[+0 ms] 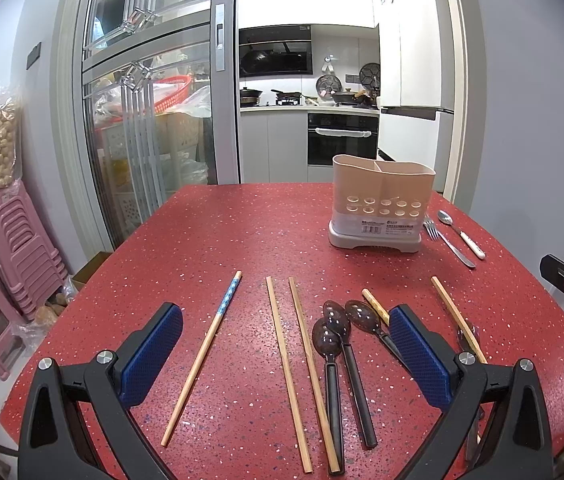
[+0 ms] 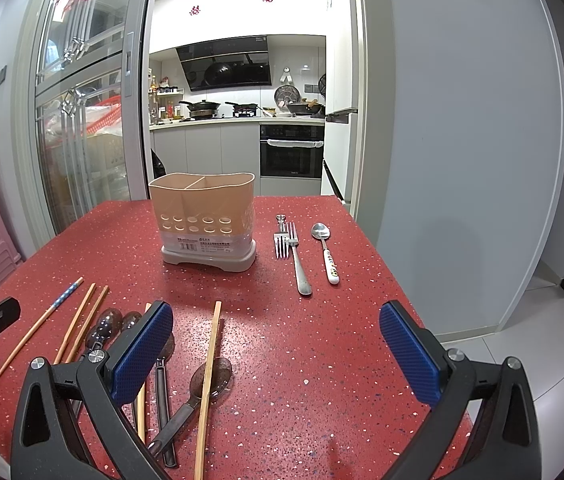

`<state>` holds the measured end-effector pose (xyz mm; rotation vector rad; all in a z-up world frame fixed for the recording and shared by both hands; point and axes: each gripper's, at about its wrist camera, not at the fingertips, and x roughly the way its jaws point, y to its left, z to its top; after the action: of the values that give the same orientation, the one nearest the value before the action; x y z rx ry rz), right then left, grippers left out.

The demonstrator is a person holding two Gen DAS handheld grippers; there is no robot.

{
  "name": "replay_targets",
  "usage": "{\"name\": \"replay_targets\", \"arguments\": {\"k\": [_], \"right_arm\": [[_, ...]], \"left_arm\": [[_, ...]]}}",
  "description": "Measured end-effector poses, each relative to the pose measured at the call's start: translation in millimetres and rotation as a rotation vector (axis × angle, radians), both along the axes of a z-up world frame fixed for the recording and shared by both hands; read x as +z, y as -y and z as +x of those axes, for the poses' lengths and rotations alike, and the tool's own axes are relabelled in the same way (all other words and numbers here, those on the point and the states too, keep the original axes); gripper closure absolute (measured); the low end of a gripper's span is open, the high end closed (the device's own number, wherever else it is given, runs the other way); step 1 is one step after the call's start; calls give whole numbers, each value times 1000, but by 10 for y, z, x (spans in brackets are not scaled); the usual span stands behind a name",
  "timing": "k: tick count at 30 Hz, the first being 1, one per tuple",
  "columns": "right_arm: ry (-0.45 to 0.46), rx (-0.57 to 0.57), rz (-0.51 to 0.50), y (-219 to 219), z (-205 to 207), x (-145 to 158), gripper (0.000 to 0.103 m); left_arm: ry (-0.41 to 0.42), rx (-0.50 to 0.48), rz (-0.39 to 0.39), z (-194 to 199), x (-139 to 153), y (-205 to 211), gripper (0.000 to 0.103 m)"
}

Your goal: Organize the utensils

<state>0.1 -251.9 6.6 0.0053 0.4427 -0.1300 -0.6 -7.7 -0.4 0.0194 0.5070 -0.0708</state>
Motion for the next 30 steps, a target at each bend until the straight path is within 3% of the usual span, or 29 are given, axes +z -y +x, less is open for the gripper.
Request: {"name": "replay_targets", "arguments": {"k": [30], "right_arm": [[-7,2,0,0,5,-54,0]], "left_arm": [[-6,-3,-1,-7,13,33,0]]}}
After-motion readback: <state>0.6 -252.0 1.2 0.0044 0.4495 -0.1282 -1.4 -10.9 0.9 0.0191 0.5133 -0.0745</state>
